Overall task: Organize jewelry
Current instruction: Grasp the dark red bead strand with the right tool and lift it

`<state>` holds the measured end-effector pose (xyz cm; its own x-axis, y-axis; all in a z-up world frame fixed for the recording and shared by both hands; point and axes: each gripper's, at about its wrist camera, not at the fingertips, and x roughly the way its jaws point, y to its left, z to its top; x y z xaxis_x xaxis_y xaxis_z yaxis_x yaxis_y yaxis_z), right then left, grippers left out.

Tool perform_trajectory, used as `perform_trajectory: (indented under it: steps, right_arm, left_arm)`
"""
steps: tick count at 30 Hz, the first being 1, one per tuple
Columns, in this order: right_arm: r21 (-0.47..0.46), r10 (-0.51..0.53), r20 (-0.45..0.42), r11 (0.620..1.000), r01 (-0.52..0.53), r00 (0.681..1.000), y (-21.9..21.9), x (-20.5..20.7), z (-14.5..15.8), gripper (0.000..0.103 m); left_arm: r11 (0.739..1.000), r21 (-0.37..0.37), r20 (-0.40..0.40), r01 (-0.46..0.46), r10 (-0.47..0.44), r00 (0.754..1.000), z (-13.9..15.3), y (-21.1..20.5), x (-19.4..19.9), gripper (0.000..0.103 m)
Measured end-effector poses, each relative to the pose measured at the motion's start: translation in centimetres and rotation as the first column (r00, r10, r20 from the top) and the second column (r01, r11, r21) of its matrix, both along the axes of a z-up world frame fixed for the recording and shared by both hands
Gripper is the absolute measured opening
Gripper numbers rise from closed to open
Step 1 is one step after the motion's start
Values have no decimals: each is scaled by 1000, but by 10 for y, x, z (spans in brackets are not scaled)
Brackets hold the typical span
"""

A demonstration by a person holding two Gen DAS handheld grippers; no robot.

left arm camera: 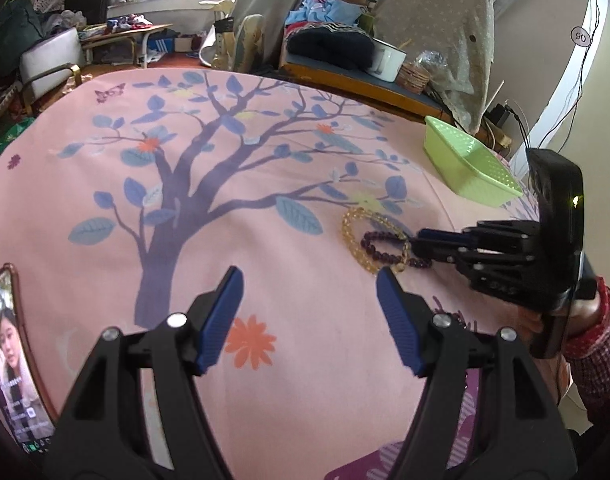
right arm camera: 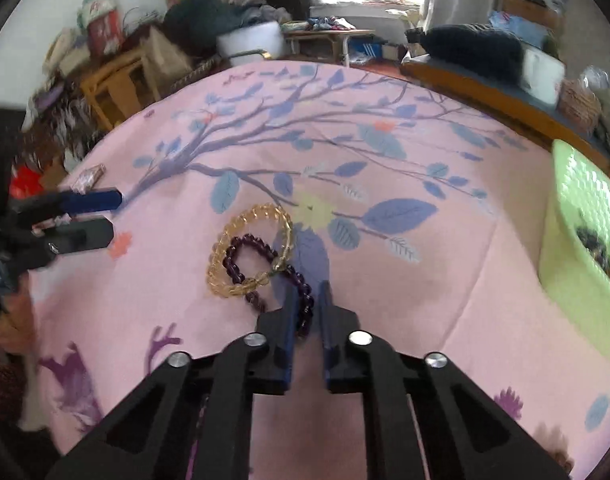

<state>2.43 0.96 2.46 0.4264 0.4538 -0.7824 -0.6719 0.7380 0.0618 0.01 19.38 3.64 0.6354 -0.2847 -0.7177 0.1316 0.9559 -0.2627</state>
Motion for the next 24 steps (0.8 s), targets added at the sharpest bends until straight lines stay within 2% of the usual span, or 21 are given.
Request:
perform_trajectory:
  steps: [4,7,10,12,15,20,24]
  right_arm:
    - [-36,-28,24,999,29,999,-26,-10,1,0]
    - [4,-98,-4,995,98,995,-72,-25,1,0]
    - [74,-129,-57,988,133,990,-106,-45,4,0]
    - [103,-131,-57,985,136,990,-115,-61,6,0]
    - [157,-110,-80,980,121,991,-120,-83,4,0]
    - [171,-144,-55,974,151,988,-120,-92,0,0]
    - [178,-163,-19,970,164,986,-123,-91,3,0]
  left_arm:
    - [1000,-1,6,26,-26,1000,2,-7,0,67]
    - [997,-9,25,80,-80,996,7,-19,-6,67]
    - [981,-42,35,191,-190,981,12,-38,-13,67]
    - [960,-28,32,278,-278,960,11,-61,-22,67]
    - [940,14,3,340,-340,940,4,-85,-31,67]
    - [930,85,-52,357,-354,934,-11,-105,-35,67]
    - [936,88,-30,341,-339,940,1,-104,-30,67]
